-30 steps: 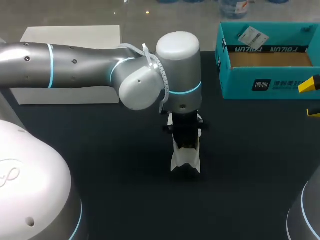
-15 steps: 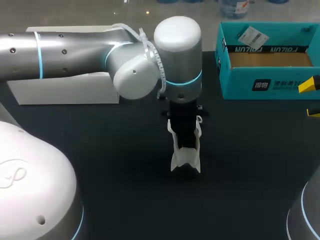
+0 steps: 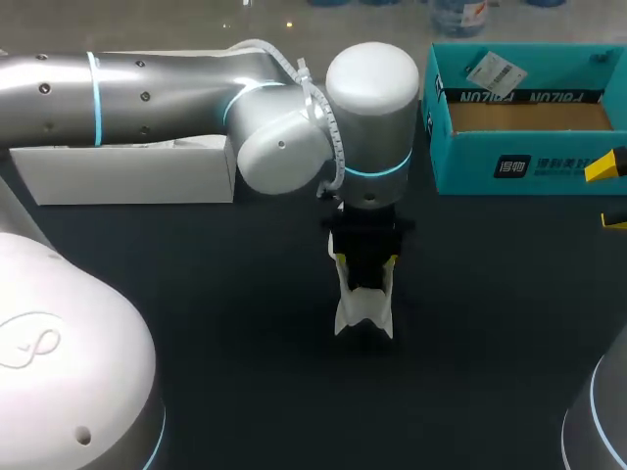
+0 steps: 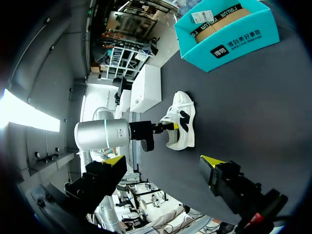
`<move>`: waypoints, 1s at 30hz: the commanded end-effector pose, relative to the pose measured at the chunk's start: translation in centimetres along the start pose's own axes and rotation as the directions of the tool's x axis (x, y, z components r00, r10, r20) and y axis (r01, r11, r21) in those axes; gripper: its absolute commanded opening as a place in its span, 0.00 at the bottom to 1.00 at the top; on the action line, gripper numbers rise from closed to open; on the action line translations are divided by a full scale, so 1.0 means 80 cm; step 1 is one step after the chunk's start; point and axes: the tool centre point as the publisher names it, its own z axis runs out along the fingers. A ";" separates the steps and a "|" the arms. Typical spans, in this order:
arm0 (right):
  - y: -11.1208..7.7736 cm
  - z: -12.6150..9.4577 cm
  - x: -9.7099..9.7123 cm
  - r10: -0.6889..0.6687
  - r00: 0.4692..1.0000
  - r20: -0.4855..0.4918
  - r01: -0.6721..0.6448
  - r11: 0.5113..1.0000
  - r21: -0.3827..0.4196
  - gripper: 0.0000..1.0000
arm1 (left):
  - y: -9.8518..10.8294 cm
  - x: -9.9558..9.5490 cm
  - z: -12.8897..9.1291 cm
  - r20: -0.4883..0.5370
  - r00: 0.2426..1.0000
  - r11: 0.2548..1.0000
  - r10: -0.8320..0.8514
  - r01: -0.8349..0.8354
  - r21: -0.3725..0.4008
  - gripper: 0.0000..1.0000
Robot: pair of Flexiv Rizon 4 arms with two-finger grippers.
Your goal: Take the shoe out of the shoebox, open the shoe tongue, remove and reinsert the insole, then place the shoe into the shoebox
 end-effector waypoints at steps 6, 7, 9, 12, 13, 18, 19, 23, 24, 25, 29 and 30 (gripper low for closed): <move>-0.002 0.000 0.000 0.001 1.000 0.003 -0.001 1.000 -0.002 1.00 | 0.000 0.002 -0.007 0.000 1.000 1.000 0.002 -0.002 -0.003 1.00; -0.002 0.000 0.000 0.001 1.000 0.003 -0.001 1.000 -0.002 1.00 | 0.000 0.002 -0.007 -0.005 1.000 1.000 0.004 -0.004 -0.004 1.00; -0.002 0.000 0.000 0.001 1.000 0.003 -0.001 1.000 -0.002 1.00 | 0.000 0.004 -0.006 -0.017 1.000 1.000 0.008 -0.008 -0.003 1.00; -0.002 0.000 0.000 0.001 1.000 0.003 -0.001 1.000 -0.002 1.00 | 0.002 0.002 -0.009 -0.023 1.000 1.000 0.013 -0.013 -0.004 1.00; -0.002 0.000 0.000 0.001 1.000 0.003 -0.001 1.000 -0.002 1.00 | 0.001 0.001 -0.011 -0.018 1.000 1.000 0.015 -0.015 -0.003 1.00; -0.002 0.000 0.000 0.001 1.000 0.003 -0.001 1.000 -0.002 1.00 | 0.002 -0.004 -0.016 0.006 1.000 1.000 0.024 -0.024 -0.014 1.00; -0.002 0.000 0.000 0.001 1.000 0.003 -0.001 1.000 -0.002 1.00 | 0.000 -0.005 -0.016 0.008 1.000 1.000 0.024 -0.024 -0.013 1.00; -0.002 0.000 0.000 0.001 1.000 0.003 -0.001 1.000 -0.002 1.00 | -0.002 -0.004 -0.013 -0.006 1.000 1.000 0.029 -0.029 -0.010 1.00; -0.002 0.000 0.000 0.001 1.000 0.003 -0.001 1.000 -0.002 1.00 | -0.001 -0.003 -0.011 -0.013 1.000 1.000 0.029 -0.029 -0.010 1.00; -0.002 0.000 0.000 0.001 1.000 0.003 -0.001 1.000 -0.002 1.00 | 0.000 -0.003 -0.010 -0.015 0.999 1.000 0.028 -0.028 -0.012 1.00; -0.002 0.000 0.000 0.001 1.000 0.003 -0.001 1.000 -0.002 1.00 | -0.001 -0.002 -0.016 -0.007 1.000 1.000 0.028 -0.028 -0.008 1.00; -0.002 0.000 0.000 0.001 1.000 0.003 -0.001 1.000 -0.002 1.00 | -0.002 -0.002 -0.018 0.000 1.000 1.000 0.030 -0.030 -0.008 1.00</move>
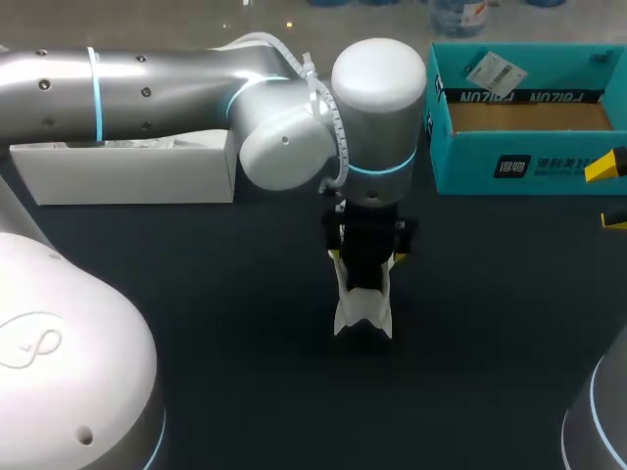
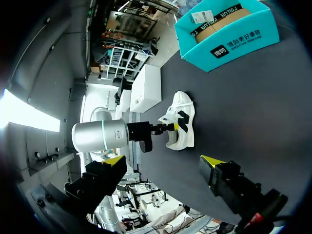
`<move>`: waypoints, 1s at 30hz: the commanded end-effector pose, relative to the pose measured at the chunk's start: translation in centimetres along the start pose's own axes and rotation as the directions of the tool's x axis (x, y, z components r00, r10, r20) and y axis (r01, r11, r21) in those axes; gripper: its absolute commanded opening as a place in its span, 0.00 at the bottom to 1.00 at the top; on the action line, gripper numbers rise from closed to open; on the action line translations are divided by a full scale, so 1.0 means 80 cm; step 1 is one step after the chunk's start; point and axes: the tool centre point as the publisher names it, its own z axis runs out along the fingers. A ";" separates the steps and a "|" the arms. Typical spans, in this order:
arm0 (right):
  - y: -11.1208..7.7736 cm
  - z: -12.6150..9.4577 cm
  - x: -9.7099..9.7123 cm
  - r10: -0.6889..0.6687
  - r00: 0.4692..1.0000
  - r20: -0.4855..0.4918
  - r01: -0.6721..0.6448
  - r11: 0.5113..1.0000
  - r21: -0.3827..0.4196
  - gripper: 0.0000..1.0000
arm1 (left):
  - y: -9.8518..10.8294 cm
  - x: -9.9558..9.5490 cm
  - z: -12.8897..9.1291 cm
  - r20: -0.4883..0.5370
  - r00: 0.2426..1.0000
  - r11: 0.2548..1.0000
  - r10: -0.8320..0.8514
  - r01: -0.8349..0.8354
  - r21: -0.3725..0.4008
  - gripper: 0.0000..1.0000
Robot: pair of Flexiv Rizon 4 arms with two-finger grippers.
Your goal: Take the shoe out of the shoebox, open the shoe tongue, remove and reinsert the insole, then place the shoe into the shoebox
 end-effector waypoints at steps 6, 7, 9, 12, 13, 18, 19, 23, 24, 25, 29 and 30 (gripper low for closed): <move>-0.002 0.000 0.000 0.001 1.000 0.003 -0.001 1.000 -0.002 1.00 | -0.002 0.004 -0.007 0.038 0.999 1.000 -0.006 0.006 -0.001 1.00; -0.002 0.000 0.000 0.001 1.000 0.003 -0.001 1.000 -0.002 1.00 | -0.002 0.005 -0.008 0.036 0.999 1.000 -0.008 0.008 0.003 1.00; -0.002 0.000 0.000 0.001 1.000 0.003 -0.001 1.000 -0.002 1.00 | -0.003 0.008 -0.009 0.028 1.000 1.000 -0.008 0.008 0.000 0.98; -0.002 0.000 0.000 0.001 1.000 0.003 -0.001 1.000 -0.002 1.00 | -0.004 0.010 -0.009 0.027 1.000 1.000 -0.008 0.008 -0.001 0.86; -0.002 0.000 0.000 0.001 1.000 0.003 -0.001 1.000 -0.002 1.00 | -0.004 0.011 -0.009 0.026 1.000 1.000 -0.007 0.007 -0.001 0.87; -0.002 0.000 0.000 0.001 1.000 0.003 -0.001 1.000 -0.002 1.00 | -0.005 0.011 -0.009 0.038 0.999 1.000 -0.012 0.012 -0.003 0.86; -0.002 0.000 0.000 0.001 1.000 0.003 -0.001 1.000 -0.002 1.00 | -0.005 0.010 -0.011 0.044 0.999 1.000 -0.012 0.012 -0.003 0.88; -0.002 0.000 0.000 0.001 1.000 0.003 -0.001 1.000 -0.002 1.00 | -0.005 0.009 -0.015 0.049 0.999 1.000 -0.007 0.007 -0.005 0.81; -0.002 0.000 0.000 0.001 1.000 0.003 -0.001 1.000 -0.002 1.00 | -0.006 0.009 -0.015 0.050 0.999 1.000 -0.008 0.008 -0.005 0.64; -0.002 0.000 0.000 0.001 1.000 0.003 -0.001 1.000 -0.002 1.00 | -0.006 0.010 -0.016 0.049 0.999 1.000 -0.009 0.009 -0.005 0.65; -0.002 0.000 0.000 0.001 1.000 0.003 -0.001 1.000 -0.002 1.00 | -0.007 0.013 -0.017 0.046 0.999 1.000 -0.006 0.006 -0.008 0.71; -0.002 0.000 0.000 0.001 1.000 0.003 -0.001 1.000 -0.002 1.00 | -0.007 0.013 -0.017 0.047 0.999 1.000 -0.006 0.006 -0.008 0.69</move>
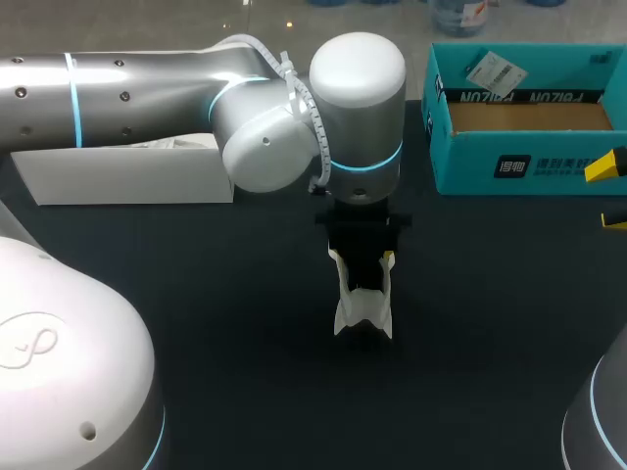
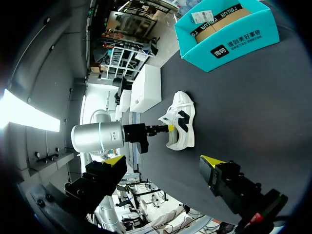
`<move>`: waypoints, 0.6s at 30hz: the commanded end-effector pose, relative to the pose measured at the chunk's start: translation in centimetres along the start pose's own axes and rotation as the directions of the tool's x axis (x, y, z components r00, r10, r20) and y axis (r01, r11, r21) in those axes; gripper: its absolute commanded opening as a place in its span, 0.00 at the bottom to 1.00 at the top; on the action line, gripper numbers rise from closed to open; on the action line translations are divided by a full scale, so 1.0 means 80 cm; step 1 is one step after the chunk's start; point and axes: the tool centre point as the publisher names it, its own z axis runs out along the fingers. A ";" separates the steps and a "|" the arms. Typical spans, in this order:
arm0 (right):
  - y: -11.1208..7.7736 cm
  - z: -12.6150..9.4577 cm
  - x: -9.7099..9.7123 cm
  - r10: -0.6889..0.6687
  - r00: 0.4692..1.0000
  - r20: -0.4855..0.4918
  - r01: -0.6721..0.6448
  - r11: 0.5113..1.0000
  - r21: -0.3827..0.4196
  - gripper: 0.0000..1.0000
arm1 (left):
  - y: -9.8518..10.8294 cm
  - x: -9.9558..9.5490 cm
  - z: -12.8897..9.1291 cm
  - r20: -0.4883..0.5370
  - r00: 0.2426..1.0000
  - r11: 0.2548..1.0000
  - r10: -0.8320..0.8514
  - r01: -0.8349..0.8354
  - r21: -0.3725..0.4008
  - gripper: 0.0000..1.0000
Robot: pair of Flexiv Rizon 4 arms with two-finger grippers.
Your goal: Take the shoe out of the shoebox, open the shoe tongue, remove and reinsert the insole, then place the shoe into the shoebox
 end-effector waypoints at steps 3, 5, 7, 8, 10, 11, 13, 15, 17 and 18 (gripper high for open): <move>-0.002 0.000 0.000 0.001 1.000 0.003 -0.001 1.000 -0.003 1.00 | -0.003 0.005 -0.002 0.007 1.000 1.000 -0.004 0.004 0.000 0.69; -0.002 0.000 0.000 0.001 1.000 0.003 -0.001 1.000 -0.003 1.00 | -0.002 0.006 0.001 -0.001 1.000 1.000 -0.004 0.004 -0.002 0.67; -0.002 0.000 0.000 0.001 1.000 0.003 -0.001 1.000 -0.003 1.00 | -0.002 0.007 0.002 0.000 1.000 1.000 -0.007 0.007 -0.002 0.64; -0.002 0.000 0.000 0.001 1.000 0.003 -0.001 1.000 -0.003 1.00 | -0.003 0.007 0.002 0.000 1.000 1.000 -0.007 0.007 -0.003 0.64; -0.002 0.000 0.000 0.001 1.000 0.003 -0.001 1.000 -0.003 1.00 | -0.004 0.007 0.002 0.004 1.000 1.000 -0.013 0.013 0.001 0.64; -0.002 0.000 0.000 0.001 1.000 0.003 -0.001 1.000 -0.003 1.00 | -0.004 0.008 0.002 0.003 1.000 1.000 -0.013 0.013 0.001 0.64; -0.002 0.000 0.000 0.001 1.000 0.003 -0.001 1.000 -0.003 1.00 | -0.003 0.009 0.005 -0.012 1.000 1.000 -0.017 0.017 0.001 0.66; -0.002 0.000 0.000 0.001 1.000 0.003 -0.001 1.000 -0.003 1.00 | -0.001 0.010 0.010 -0.028 0.999 1.000 -0.022 0.022 0.003 0.71; -0.002 0.000 0.000 0.001 1.000 0.003 -0.001 1.000 -0.003 1.00 | 0.000 0.008 0.014 -0.029 0.999 1.000 -0.024 0.024 0.007 0.70; -0.002 0.000 0.000 0.001 1.000 0.003 -0.001 1.000 -0.003 1.00 | 0.000 0.007 0.016 -0.031 0.999 1.000 -0.025 0.025 0.008 0.71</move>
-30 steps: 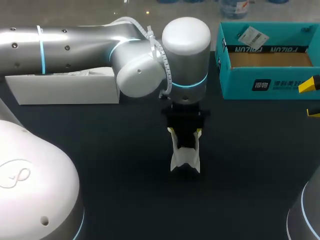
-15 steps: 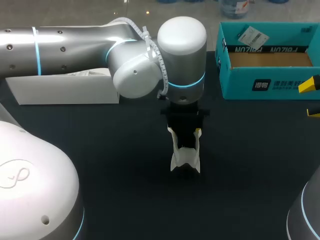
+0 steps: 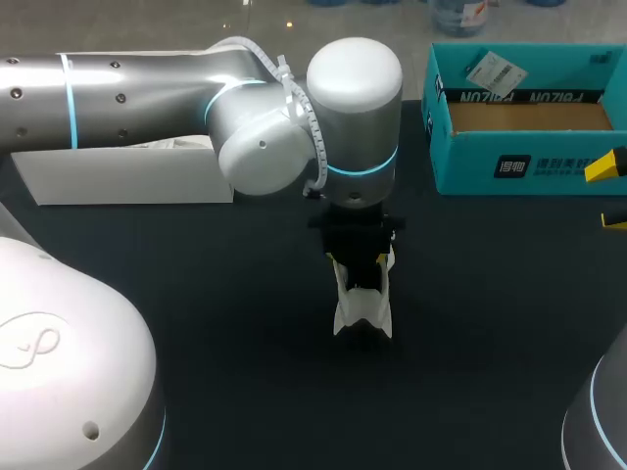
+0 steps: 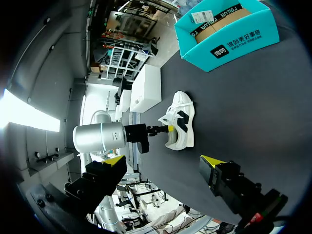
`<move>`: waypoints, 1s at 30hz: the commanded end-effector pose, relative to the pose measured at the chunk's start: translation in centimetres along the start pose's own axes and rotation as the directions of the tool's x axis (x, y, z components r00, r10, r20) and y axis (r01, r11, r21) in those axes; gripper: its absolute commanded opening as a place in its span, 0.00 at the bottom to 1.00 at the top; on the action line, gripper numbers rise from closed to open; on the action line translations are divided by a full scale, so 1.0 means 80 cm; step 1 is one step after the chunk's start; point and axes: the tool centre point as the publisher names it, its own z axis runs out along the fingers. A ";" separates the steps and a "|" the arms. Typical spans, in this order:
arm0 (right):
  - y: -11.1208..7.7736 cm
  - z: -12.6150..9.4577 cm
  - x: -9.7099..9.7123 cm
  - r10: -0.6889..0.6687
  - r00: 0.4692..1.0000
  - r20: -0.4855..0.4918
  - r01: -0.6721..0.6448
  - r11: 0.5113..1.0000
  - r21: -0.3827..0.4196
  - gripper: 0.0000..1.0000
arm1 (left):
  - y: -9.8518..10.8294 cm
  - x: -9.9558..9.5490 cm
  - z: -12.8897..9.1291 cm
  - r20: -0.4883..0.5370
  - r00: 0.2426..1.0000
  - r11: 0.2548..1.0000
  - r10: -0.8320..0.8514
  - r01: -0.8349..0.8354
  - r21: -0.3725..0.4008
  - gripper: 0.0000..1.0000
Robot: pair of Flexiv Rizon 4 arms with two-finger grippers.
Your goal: Take the shoe out of the shoebox, open the shoe tongue, remove and reinsert the insole, then place the shoe into the shoebox
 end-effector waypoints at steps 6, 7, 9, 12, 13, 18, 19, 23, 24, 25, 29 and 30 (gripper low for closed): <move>-0.002 0.000 0.000 0.001 1.000 0.003 -0.001 1.000 -0.003 1.00 | 0.004 -0.011 0.014 -0.022 1.000 1.000 -0.001 0.001 0.015 0.99; -0.002 0.000 0.000 0.001 1.000 0.003 -0.001 1.000 -0.003 1.00 | 0.005 -0.011 0.016 -0.025 1.000 1.000 -0.002 0.002 0.016 1.00; -0.002 0.000 0.000 0.001 1.000 0.003 -0.001 1.000 -0.003 1.00 | 0.007 -0.011 0.018 -0.038 0.999 1.000 -0.001 0.002 0.010 1.00; -0.002 0.000 0.000 0.001 1.000 0.003 -0.001 1.000 -0.003 1.00 | 0.008 -0.010 0.015 -0.036 0.999 1.000 -0.006 0.006 0.009 1.00; -0.002 0.000 0.000 0.001 1.000 0.003 -0.001 1.000 -0.003 1.00 | 0.008 -0.010 0.014 -0.036 0.999 1.000 -0.008 0.008 0.009 1.00; -0.002 0.000 0.000 0.001 1.000 0.003 -0.001 1.000 -0.003 1.00 | 0.013 -0.011 0.006 -0.028 1.000 1.000 -0.009 0.009 -0.003 1.00; -0.002 0.000 0.000 0.001 1.000 0.003 -0.001 1.000 -0.003 1.00 | 0.015 -0.011 0.003 -0.023 1.000 1.000 -0.010 0.010 -0.010 1.00; -0.002 0.000 0.000 0.001 1.000 0.003 -0.001 1.000 -0.003 1.00 | 0.031 -0.011 -0.011 -0.025 1.000 0.999 -0.014 0.013 -0.045 1.00; -0.002 0.000 0.000 0.001 1.000 0.003 -0.001 1.000 -0.003 1.00 | 0.035 -0.010 -0.018 -0.019 1.000 0.998 -0.017 0.016 -0.054 1.00; -0.002 0.000 0.000 0.001 1.000 0.003 -0.001 1.000 -0.003 1.00 | 0.039 -0.009 -0.026 -0.011 1.000 0.998 -0.017 0.016 -0.066 1.00; -0.002 0.000 0.000 0.001 1.000 0.003 -0.001 1.000 -0.003 1.00 | 0.055 -0.006 -0.057 0.027 0.999 0.993 -0.036 0.039 -0.112 1.00; -0.002 0.000 0.000 0.001 1.000 0.003 -0.001 1.000 -0.003 1.00 | 0.063 -0.005 -0.063 0.033 0.998 0.991 -0.045 0.049 -0.125 0.97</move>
